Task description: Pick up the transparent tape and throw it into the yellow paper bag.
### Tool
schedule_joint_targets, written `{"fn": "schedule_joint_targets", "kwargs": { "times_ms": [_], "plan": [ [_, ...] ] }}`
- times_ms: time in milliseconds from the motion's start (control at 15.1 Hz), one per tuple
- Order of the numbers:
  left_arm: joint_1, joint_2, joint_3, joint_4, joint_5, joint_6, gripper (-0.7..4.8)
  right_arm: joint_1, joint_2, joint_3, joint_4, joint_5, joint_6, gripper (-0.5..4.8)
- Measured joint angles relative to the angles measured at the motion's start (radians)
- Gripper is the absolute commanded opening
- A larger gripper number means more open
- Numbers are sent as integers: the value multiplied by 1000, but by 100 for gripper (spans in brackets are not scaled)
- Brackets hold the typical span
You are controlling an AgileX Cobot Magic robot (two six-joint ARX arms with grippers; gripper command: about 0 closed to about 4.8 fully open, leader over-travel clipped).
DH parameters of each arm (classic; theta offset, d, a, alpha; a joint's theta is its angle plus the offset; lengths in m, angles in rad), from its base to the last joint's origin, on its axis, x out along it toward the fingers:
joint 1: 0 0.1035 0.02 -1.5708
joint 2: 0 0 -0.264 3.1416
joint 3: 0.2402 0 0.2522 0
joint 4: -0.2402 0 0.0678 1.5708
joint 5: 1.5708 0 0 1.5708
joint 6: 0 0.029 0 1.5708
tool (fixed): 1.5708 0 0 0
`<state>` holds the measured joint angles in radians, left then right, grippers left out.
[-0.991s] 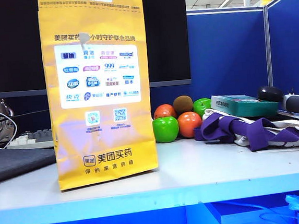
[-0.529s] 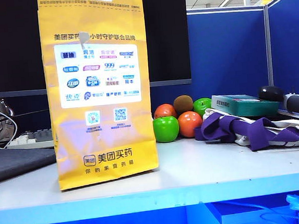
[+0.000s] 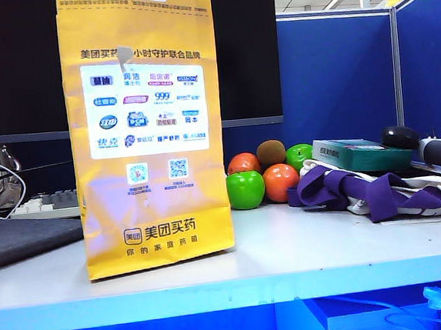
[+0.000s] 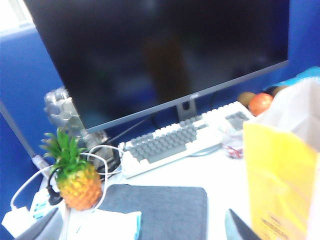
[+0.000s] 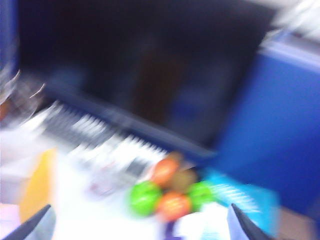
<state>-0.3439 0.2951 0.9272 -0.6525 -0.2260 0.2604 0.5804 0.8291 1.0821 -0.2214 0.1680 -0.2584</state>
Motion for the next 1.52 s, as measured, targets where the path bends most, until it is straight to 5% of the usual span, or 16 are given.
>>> {"fn": "schedule_joint_targets", "kwargs": {
  "times_ms": [463, 661, 1058, 1520],
  "plan": [
    [1, -86, -393, 401, -62, 13, 426, -101, -346, -583, 105, 46, -2, 479],
    [1, -77, -468, 399, -64, 61, 426, -111, -344, -695, 76, 76, -1, 479],
    [0, -82, -463, 399, -58, 53, 426, -111, -345, -749, -228, 65, 17, 479],
    [0, -131, -503, 402, -56, 53, 426, -111, -584, -888, -243, 64, 18, 479]
  ]
}}
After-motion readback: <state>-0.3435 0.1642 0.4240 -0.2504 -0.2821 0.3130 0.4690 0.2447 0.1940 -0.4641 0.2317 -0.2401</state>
